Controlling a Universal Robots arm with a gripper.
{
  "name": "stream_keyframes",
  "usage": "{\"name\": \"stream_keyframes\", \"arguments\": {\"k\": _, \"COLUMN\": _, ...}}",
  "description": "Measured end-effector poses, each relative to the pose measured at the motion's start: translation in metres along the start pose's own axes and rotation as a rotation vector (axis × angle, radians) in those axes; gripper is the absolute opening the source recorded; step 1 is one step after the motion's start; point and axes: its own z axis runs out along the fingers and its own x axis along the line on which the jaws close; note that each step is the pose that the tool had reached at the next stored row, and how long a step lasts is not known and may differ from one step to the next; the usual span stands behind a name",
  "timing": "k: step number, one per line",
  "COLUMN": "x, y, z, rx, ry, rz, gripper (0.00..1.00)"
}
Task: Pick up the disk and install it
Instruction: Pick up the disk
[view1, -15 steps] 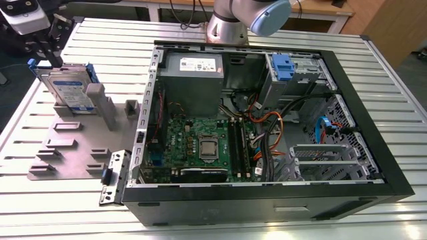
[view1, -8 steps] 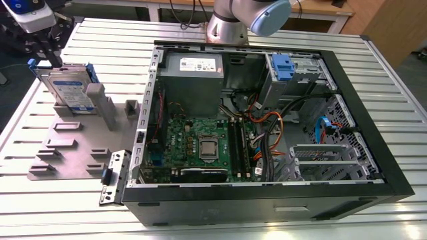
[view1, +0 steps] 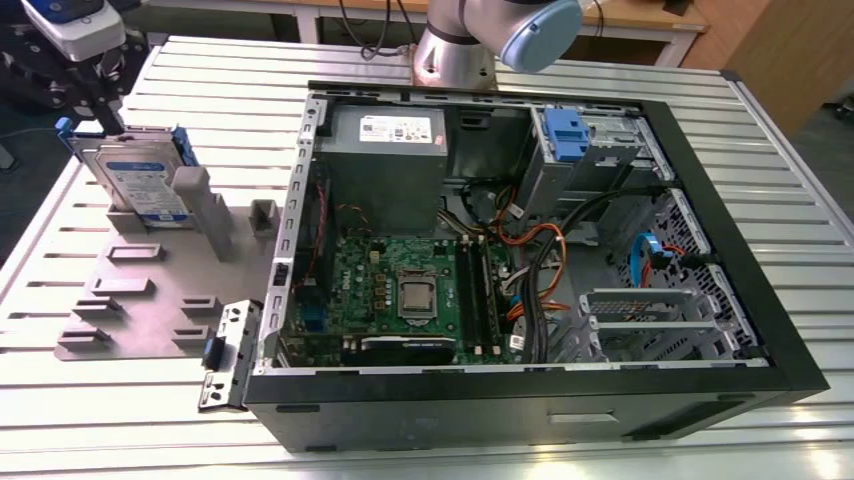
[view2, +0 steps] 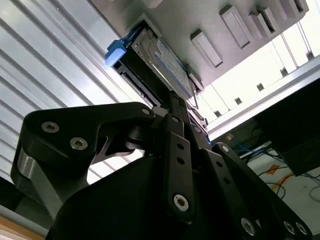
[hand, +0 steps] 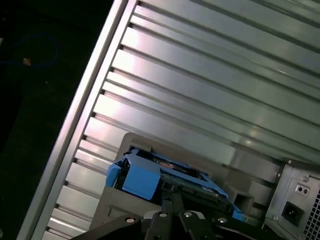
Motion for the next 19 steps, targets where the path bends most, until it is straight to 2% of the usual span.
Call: {"name": "stream_keyframes", "arguments": {"k": 19, "x": 0.0000, "y": 0.0000, "z": 0.0000, "rx": -0.0061, "ry": 0.0082, "rz": -0.323, "gripper": 0.11}}
